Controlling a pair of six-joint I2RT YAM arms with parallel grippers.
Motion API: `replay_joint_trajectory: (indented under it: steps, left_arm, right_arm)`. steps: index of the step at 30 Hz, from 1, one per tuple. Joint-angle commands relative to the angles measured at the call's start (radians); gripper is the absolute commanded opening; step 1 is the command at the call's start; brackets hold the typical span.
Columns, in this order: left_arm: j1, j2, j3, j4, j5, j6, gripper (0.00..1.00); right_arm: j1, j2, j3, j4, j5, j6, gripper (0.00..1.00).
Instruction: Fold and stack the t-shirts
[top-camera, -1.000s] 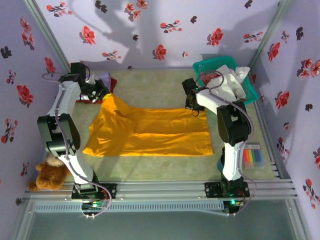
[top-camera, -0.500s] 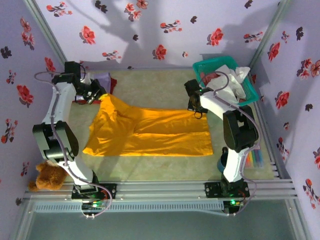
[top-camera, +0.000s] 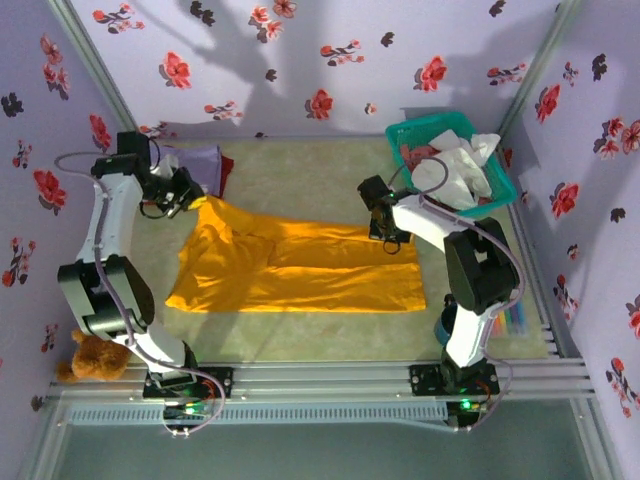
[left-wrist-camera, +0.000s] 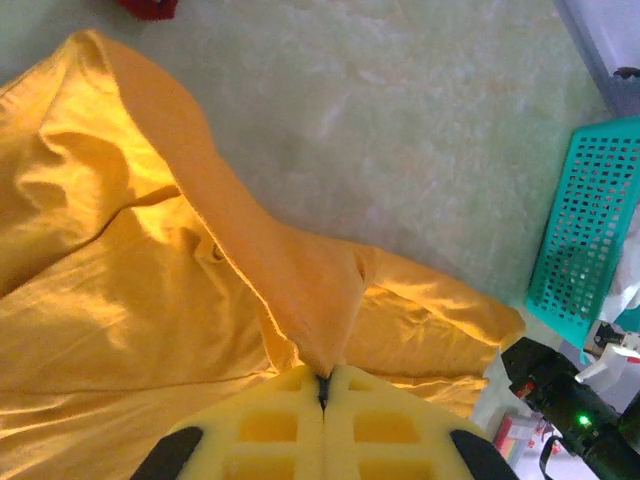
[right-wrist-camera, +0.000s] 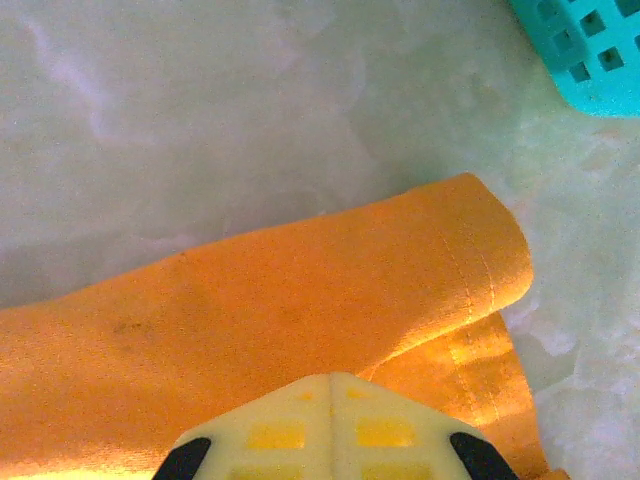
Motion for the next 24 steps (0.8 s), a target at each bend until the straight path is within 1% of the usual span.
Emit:
replay_joint_trajectory:
  steps: [1, 4, 7, 16, 20, 23, 24]
  left_arm:
    - [0.022, -0.046, -0.033, -0.033, -0.007, 0.034, 0.00]
    - [0.026, -0.063, -0.059, -0.034, -0.007, 0.039, 0.00]
    - [0.030, -0.074, -0.079, -0.030, -0.007, 0.040, 0.00]
    - [0.037, -0.088, -0.073, -0.065, -0.008, 0.061, 0.00]
    - [0.047, -0.107, -0.094, -0.074, -0.013, 0.068, 0.00]
    - [0.051, -0.117, -0.110, -0.078, -0.014, 0.072, 0.00]
    - [0.052, -0.119, -0.118, -0.079, -0.014, 0.075, 0.00]
  right_arm:
    - [0.022, -0.032, -0.014, -0.058, 0.015, 0.038, 0.00]
    - [0.049, -0.055, -0.022, -0.073, 0.064, 0.035, 0.00]
    - [0.052, -0.076, -0.024, -0.100, 0.074, 0.029, 0.00]
    - [0.054, -0.127, -0.056, -0.170, 0.056, 0.000, 0.00]
    - [0.052, -0.126, -0.050, -0.200, 0.110, -0.023, 0.00]
    - [0.042, -0.125, -0.034, -0.198, 0.115, -0.054, 0.00]
    - [0.041, -0.112, -0.018, -0.211, 0.135, -0.069, 0.00]
